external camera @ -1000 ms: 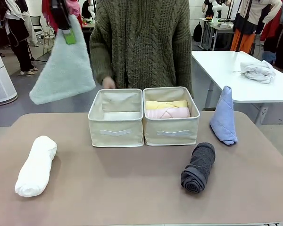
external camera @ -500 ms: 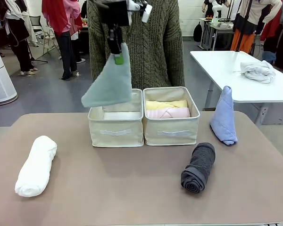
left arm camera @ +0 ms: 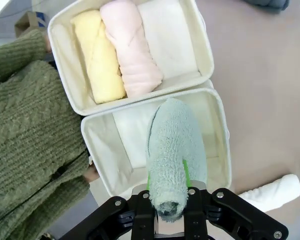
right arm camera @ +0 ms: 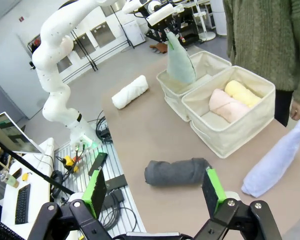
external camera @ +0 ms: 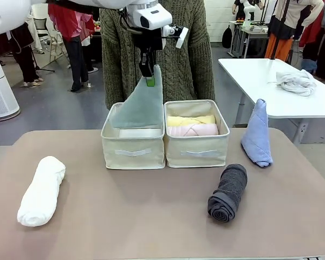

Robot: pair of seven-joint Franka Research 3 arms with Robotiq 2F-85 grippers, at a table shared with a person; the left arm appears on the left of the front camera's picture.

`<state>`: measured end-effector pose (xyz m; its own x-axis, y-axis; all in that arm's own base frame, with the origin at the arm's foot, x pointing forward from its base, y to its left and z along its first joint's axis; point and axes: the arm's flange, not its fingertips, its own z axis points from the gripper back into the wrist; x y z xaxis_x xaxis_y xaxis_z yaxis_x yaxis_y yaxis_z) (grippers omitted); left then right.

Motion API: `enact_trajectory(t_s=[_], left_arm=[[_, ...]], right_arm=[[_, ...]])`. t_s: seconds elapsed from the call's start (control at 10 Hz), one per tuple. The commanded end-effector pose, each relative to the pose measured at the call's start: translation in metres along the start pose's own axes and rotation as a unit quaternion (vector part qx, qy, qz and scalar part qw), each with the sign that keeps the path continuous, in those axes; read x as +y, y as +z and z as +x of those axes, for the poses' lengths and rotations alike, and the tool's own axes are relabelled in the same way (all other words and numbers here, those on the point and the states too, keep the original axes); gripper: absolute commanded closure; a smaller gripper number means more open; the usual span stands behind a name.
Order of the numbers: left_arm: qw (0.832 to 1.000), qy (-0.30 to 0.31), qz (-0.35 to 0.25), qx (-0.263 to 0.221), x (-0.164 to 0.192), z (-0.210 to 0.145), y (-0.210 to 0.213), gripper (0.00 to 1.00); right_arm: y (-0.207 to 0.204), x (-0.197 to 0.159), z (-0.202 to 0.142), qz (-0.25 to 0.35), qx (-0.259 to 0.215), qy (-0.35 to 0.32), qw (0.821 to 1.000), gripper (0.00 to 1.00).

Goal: Sort the towels based on their folding style.
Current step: Pick up one triangle-folded towel and place it in the left Fabric basket.

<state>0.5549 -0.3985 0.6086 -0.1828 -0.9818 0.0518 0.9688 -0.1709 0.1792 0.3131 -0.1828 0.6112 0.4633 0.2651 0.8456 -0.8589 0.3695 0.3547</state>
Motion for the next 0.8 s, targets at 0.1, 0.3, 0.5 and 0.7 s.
enact_trajectory(t_s=[0.1,0.3,0.5,0.7], left_arm=[[1.0,-0.023,-0.016,0.006,-0.019,-0.006,-0.029,0.82],[0.999,-0.029,-0.023,0.011,-0.03,-0.015,-0.042,0.82],[0.999,-0.027,-0.04,0.008,-0.041,-0.025,-0.059,0.82],[0.998,-0.024,-0.061,-0.003,-0.047,-0.034,-0.078,0.82]], right_arm=[[0.0,0.001,-0.001,0.004,-0.002,0.004,1.0,0.0],[0.0,0.001,-0.001,0.004,-0.002,0.004,1.0,0.0],[0.0,0.001,-0.001,0.004,-0.002,0.004,1.0,0.0],[0.0,0.001,-0.001,0.004,-0.002,0.004,1.0,0.0]])
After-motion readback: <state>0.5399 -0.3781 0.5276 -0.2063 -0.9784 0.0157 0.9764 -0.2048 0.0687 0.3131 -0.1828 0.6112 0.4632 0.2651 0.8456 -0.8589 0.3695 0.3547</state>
